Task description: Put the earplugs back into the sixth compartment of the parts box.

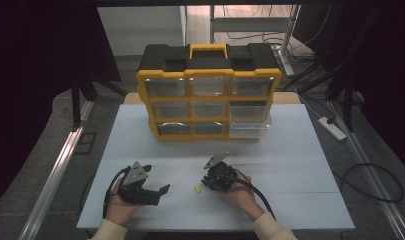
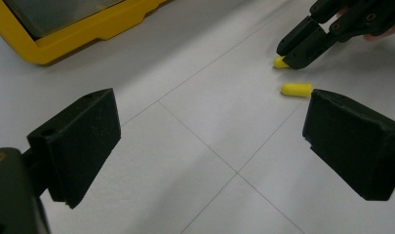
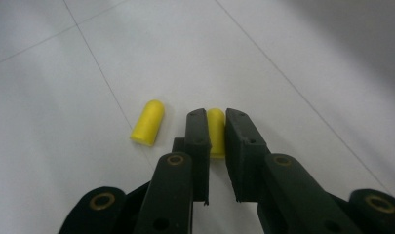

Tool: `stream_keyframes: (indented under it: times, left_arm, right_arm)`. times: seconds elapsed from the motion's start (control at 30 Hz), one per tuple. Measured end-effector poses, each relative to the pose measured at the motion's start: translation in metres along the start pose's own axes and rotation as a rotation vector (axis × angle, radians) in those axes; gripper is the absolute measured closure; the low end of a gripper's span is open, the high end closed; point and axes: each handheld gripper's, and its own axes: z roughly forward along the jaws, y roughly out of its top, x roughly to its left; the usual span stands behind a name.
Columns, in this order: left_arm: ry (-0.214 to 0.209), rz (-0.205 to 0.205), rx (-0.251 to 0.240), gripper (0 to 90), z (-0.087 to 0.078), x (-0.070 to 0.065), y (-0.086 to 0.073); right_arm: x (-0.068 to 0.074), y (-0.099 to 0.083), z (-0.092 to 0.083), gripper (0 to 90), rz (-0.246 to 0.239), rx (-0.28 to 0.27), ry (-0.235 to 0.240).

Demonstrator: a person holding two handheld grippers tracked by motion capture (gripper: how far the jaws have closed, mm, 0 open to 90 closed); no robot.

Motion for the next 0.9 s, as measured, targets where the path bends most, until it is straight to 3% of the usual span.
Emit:
stream_keyframes:
  times: [0.63, 0.9]
  left_arm:
    - [-0.006, -0.007, -0.003, 6.9, 0.0, 0.001, 0.0]
    - [-0.005, -0.009, -0.006, 6.9, 0.0, 0.002, 0.0]
  right_arm:
    - [-0.003, 0.002, -0.038, 80.1, 0.024, -0.187, -0.012]
    - [-0.006, 0.0, -0.059, 80.3, 0.058, -0.279, 0.001]
